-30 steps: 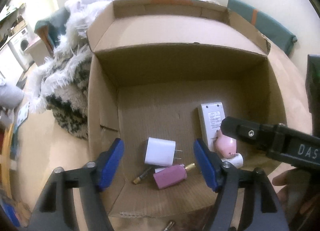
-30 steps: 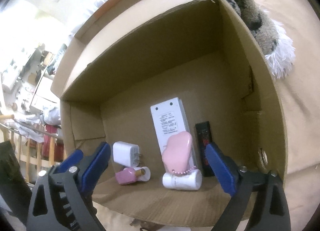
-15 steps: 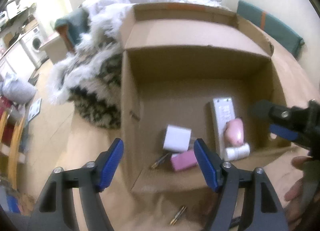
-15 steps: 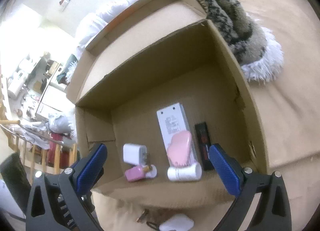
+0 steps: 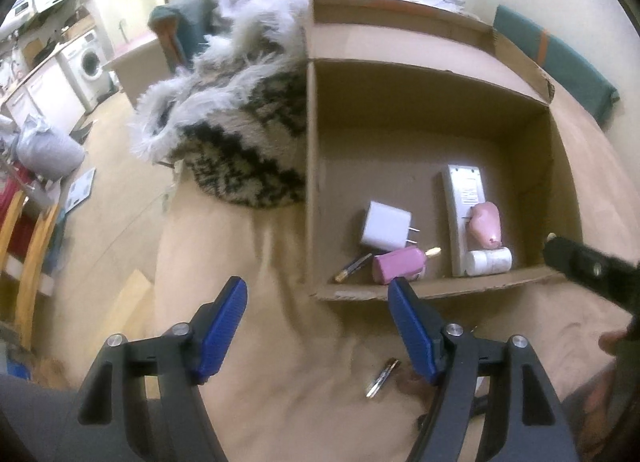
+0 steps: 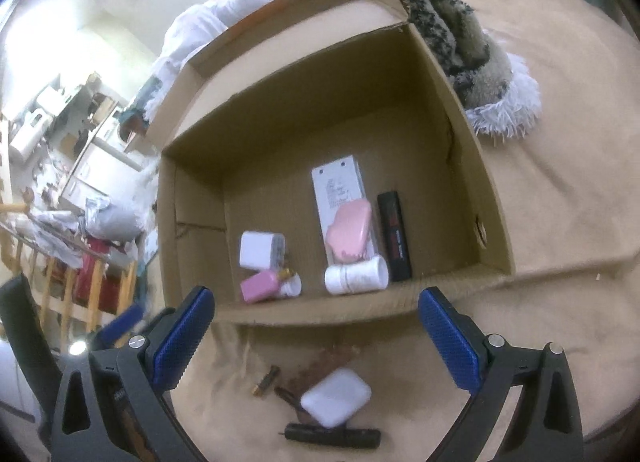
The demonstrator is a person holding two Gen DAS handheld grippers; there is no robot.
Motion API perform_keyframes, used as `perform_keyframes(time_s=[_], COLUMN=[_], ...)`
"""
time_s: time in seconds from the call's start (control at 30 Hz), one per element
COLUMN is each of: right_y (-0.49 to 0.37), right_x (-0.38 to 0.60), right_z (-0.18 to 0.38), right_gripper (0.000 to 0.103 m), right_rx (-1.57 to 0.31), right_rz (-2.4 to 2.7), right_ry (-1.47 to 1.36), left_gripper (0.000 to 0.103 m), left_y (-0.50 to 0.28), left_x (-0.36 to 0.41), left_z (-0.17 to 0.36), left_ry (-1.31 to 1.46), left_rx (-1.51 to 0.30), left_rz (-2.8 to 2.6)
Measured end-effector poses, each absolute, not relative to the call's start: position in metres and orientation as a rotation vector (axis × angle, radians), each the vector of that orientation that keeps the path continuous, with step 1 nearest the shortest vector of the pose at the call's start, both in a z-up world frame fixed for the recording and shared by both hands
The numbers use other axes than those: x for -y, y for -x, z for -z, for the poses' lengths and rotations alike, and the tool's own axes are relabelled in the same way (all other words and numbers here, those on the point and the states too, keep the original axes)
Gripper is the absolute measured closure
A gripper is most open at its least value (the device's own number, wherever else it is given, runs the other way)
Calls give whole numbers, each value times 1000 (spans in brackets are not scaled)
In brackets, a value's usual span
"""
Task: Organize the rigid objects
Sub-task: 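Lift the open right gripper out of the box, then grasp the white earbud case with the right gripper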
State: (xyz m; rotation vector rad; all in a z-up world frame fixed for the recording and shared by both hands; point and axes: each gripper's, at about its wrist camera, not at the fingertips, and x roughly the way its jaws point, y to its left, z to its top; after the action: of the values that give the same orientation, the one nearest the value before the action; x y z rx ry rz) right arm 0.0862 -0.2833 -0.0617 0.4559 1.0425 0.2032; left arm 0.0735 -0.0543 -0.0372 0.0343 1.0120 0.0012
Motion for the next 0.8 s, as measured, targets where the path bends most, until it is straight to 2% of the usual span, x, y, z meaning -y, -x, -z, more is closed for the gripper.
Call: perform_keyframes(time_s=[0.57, 0.8], right_y=[-35, -39], right_x=[289, 311], right_z=[74, 91], right_gripper=[0, 0], right_rx=[-1092, -1145], right_rz=[-170, -81], right_ry=[-455, -543], left_gripper=[33, 33], left_y=[-44, -49], left_x=[48, 52], left_z=[50, 86], left_ry=[-33, 24], left_rx=[-1076, -1232], left_rz=[9, 66])
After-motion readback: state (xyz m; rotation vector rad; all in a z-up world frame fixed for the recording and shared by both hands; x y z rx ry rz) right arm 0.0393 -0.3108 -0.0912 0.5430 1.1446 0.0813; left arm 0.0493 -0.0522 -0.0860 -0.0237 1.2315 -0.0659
